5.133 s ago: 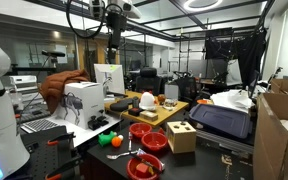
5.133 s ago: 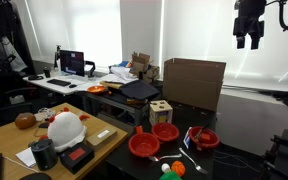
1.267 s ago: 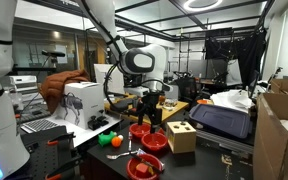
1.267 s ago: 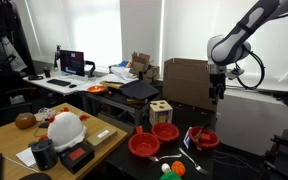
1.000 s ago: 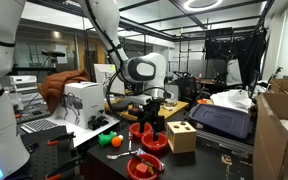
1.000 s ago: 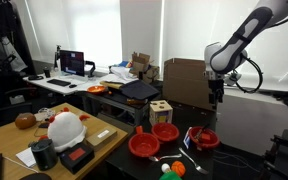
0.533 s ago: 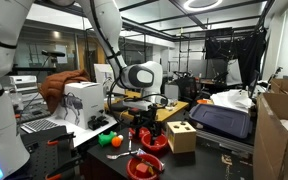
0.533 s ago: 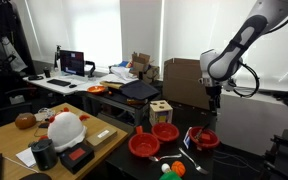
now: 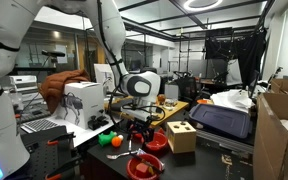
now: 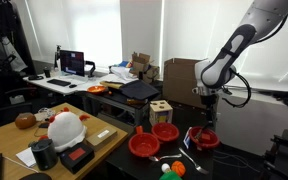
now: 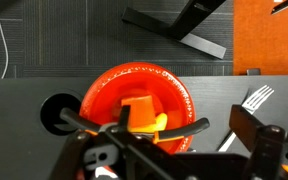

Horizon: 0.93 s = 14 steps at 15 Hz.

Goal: Move the red block to the red bowl on the left.

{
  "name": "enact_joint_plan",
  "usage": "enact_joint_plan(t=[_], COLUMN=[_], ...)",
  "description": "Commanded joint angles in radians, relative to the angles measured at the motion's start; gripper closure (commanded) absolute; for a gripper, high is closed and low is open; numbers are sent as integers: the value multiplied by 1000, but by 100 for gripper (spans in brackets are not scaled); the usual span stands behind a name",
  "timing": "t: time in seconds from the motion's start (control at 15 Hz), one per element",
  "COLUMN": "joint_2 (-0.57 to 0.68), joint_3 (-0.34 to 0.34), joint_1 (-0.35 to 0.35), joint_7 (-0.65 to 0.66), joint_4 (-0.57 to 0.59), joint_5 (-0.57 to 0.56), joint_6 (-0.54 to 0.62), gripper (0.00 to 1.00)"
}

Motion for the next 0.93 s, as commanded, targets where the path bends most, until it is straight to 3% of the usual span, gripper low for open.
enact_joint_plan(t=[0.0, 0.53, 0.87], joint_2=[95, 254, 314], joint_3=[12, 4, -4], joint_1=[-22, -39, -44], joint_7=[-37, -9, -24], joint_4=[80, 261, 312], joint_5=[12, 6, -15], joint_6=[-19, -22, -49], gripper=[0, 0, 0])
